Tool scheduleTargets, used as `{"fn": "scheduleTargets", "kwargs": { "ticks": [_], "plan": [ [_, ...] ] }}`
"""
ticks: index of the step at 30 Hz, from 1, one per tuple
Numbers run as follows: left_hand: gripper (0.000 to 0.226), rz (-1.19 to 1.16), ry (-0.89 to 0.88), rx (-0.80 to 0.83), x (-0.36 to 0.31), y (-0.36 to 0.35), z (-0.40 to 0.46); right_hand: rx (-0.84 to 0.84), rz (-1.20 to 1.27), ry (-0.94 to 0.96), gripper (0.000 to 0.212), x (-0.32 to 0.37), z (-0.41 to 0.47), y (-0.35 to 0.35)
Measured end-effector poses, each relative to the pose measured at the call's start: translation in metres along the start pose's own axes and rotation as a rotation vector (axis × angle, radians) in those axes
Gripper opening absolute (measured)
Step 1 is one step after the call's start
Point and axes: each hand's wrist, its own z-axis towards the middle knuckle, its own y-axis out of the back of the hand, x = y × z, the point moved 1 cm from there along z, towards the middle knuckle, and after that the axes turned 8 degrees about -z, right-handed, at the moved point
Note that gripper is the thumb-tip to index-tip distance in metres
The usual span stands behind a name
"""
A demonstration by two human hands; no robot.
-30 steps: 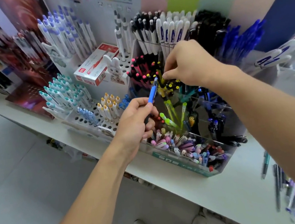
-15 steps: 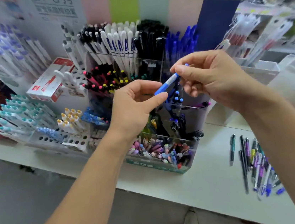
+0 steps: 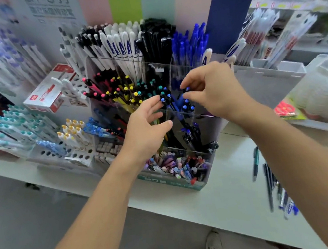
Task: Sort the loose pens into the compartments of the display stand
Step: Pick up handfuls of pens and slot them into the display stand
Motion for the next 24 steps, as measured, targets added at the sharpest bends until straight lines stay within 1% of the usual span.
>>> {"fn": "scheduleTargets", "kwargs": {
  "ticks": [2,4,6,7,8,11,12,14,16,17,19,20,22,24],
  "plan": [
    [0.074,-0.02,-0.002,0.036,0.001,0.0,0.001,0.01,0.024,0.003,0.016,0.005,-0.003,-0.005],
    [0.077,-0.067,-0.002,0.066,0.003,0.001,0.001,0.002,-0.023,-0.01,0.022,0.009,-0.01,-0.008],
    [0.081,-0.147,0.017,0.084,0.004,0.002,0.001,-0.024,-0.107,-0.12,0.029,0.008,-0.018,-0.008],
    [0.083,-0.185,0.031,0.09,0.005,0.001,0.001,-0.015,-0.101,-0.173,0.031,0.008,-0.02,-0.009],
    [0.084,-0.218,0.044,0.101,0.004,0.001,0.001,0.023,-0.023,-0.211,0.03,0.008,-0.022,-0.011],
    [0.082,-0.267,0.043,0.127,0.002,-0.001,0.002,0.132,0.377,-0.256,0.03,0.012,-0.023,-0.015],
    [0.079,-0.252,0.021,0.105,0.001,-0.002,0.002,0.132,0.422,-0.259,0.033,0.01,-0.023,-0.013],
    [0.066,-0.136,-0.083,-0.043,-0.001,-0.006,-0.003,0.087,0.372,-0.256,0.036,0.002,-0.027,-0.003],
    [0.049,-0.054,-0.254,-0.23,-0.005,-0.015,-0.015,0.014,0.375,-0.264,0.032,-0.009,-0.039,0.011],
    [0.041,-0.055,-0.342,-0.255,-0.006,-0.024,-0.021,-0.031,0.406,-0.276,0.029,-0.015,-0.048,0.02],
    [0.03,-0.061,-0.465,-0.181,-0.005,-0.052,-0.036,-0.118,0.482,-0.315,0.023,-0.031,-0.072,0.039],
    [0.027,-0.062,-0.484,-0.115,-0.003,-0.07,-0.043,-0.157,0.494,-0.343,0.019,-0.043,-0.085,0.049],
    [0.022,-0.032,-0.451,0.021,0.004,-0.108,-0.052,-0.205,0.466,-0.444,0.014,-0.071,-0.111,0.062],
    [0.02,0.065,-0.324,0.191,0.019,-0.153,-0.053,-0.176,0.404,-0.644,0.009,-0.113,-0.139,0.061]
  ]
}}
